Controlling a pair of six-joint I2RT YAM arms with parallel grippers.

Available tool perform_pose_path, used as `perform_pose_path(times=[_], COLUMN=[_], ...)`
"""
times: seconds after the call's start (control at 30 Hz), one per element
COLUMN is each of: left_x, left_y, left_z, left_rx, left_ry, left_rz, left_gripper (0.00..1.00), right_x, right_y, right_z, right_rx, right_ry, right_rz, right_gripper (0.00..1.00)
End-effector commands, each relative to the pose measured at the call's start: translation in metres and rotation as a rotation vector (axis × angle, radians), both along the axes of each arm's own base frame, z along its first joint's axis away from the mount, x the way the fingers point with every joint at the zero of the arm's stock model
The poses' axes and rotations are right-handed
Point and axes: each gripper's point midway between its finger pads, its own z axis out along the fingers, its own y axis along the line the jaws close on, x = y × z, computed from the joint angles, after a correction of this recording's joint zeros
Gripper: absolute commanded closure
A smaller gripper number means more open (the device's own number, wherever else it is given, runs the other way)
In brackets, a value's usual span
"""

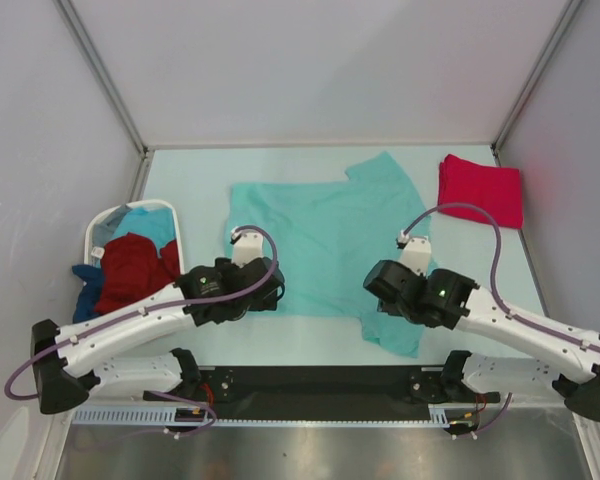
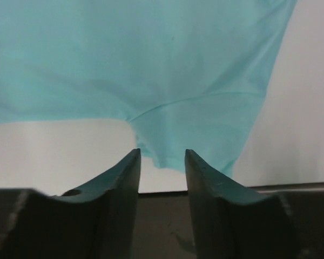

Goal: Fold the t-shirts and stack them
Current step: Grap the side of the flattened tshirt closest away from the robot with both arms

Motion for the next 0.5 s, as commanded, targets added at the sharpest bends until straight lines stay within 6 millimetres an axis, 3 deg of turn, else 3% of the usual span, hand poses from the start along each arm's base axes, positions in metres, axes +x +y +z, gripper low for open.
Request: perform_pose_path(times=[0.0,0.13,0.37,0.47], left_x=[-0.009,-0.003,-0.003,-0.005], left_y=[0.005,0.006,0.003,0.009], left_z=[-0.012,-0.012,-0.023,-0.028], left_rx=[0.001,0.024,0.000,-0.031], left_ry=[0.034,0.008,0.030,0.040], left_rz=[0.038,0.051,0.066,0.088], left_gripper=[0.13,0.06,0.05,0.05], right_x=[-0.013,-0.011,-0.014,-0.019], right_y=[0.005,0.014,0.016,0.011], right_z=[-0.016,-0.033,-0.076,-0.080], right_rx=[-0.008,-0.022,-0.003,0.004], right_ry=[0.025,0.042,0.135,0.146], right_rz=[-0.086,-0.100,-0.144,-0.161], right_gripper=[0.48,0.43,0.52,0.55])
